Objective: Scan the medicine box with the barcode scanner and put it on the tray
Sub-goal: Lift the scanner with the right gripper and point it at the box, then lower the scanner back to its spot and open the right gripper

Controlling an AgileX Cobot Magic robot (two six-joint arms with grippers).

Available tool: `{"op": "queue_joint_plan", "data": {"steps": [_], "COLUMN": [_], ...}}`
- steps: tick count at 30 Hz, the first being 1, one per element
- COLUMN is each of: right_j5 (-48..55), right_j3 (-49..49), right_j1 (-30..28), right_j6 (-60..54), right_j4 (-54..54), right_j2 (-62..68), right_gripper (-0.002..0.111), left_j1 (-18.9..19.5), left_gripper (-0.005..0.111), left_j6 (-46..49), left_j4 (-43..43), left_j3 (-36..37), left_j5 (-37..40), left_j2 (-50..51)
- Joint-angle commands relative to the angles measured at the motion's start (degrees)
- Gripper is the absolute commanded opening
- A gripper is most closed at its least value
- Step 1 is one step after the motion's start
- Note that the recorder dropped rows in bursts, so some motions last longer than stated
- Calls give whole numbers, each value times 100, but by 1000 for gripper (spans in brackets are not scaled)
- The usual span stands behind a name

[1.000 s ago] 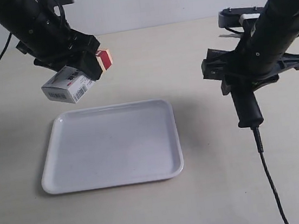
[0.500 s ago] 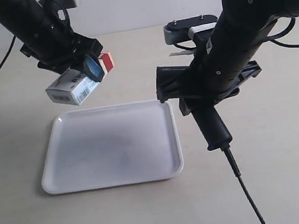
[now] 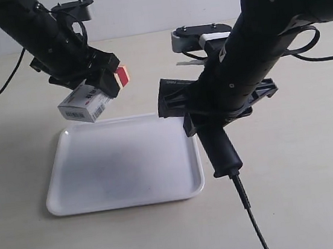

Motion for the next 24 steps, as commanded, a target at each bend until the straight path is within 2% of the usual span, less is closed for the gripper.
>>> {"op": "queue_joint_plan", "data": {"steps": [1, 6, 11, 24], "right_j5": [16, -34, -11, -125], "right_j3": [-25, -25, -25, -25], "right_j1": [23, 23, -43, -1494], "right_j6": [-133, -119, 696, 652], "right_j4": [61, -127, -1172, -1234], "right_j2": [-74, -74, -74, -74], "right_gripper": [0, 0, 0, 0], "left_j1": [-30, -30, -30, -18], "left_gripper": [0, 0, 0, 0], "left_j6": [-29, -29, -99, -461], "left_j4": [-79, -55, 165, 860], "left_j3": [2, 2, 2, 813], "left_j5": [-99, -51, 188, -236], "left_j2": [-23, -23, -35, -758]}}
